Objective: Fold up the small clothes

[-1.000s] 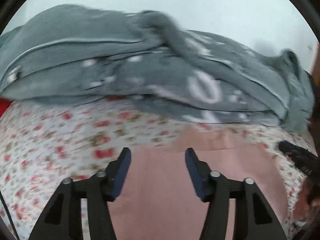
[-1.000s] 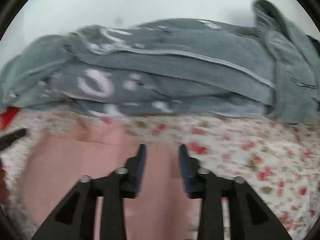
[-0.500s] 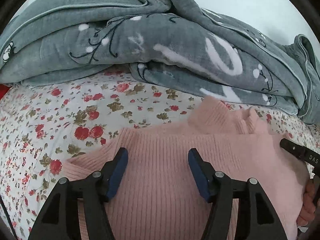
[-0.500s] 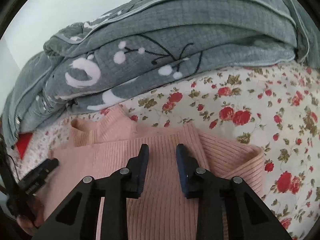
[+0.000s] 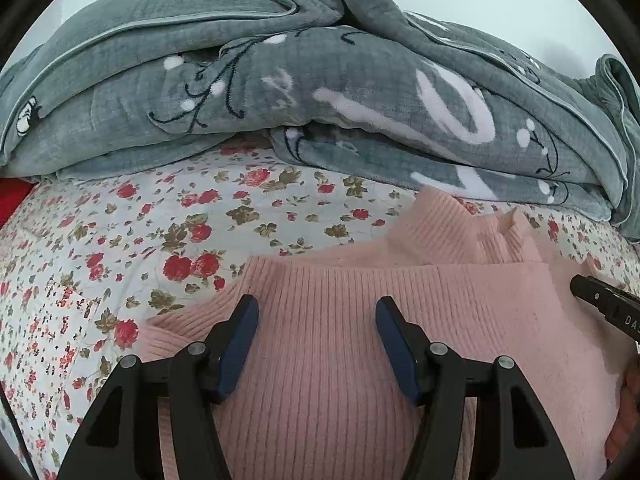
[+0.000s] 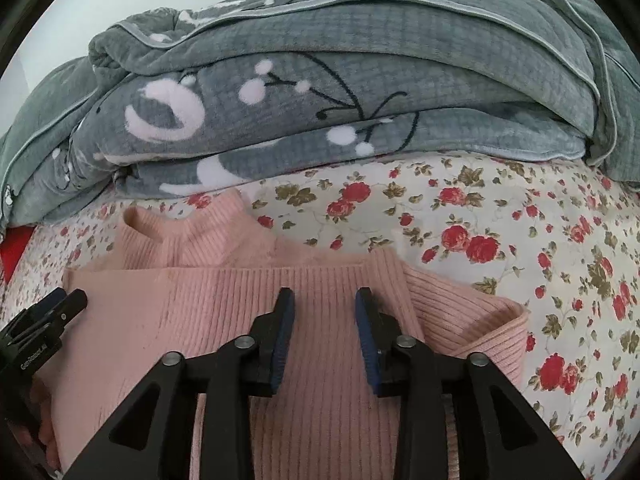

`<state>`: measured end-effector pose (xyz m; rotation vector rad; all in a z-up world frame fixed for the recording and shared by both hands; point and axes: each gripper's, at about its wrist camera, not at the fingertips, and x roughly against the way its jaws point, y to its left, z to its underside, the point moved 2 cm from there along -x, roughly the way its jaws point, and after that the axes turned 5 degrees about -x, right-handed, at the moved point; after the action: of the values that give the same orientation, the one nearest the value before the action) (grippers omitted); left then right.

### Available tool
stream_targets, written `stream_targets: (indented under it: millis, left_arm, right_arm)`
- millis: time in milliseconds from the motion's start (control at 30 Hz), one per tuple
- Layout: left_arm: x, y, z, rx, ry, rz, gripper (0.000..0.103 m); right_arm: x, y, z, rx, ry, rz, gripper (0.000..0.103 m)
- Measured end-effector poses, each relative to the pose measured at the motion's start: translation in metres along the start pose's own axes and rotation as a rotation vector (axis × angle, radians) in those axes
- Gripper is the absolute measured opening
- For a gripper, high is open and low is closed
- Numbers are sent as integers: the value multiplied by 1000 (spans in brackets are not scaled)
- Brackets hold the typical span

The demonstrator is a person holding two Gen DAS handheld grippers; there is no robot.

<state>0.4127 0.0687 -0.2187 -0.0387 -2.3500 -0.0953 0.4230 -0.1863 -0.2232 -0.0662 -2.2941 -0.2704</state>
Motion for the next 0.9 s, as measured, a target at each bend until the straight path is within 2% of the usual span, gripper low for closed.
stream_targets:
  millis: [600,900]
  left_arm:
    - [1,-2,1,-36,4,-2,60]
    - [1,-2,1,-34,5,-3,61]
  right_arm:
    - [-3,5,0,26,9,-16,47]
    - [-3,5,0,25,8,-21,47]
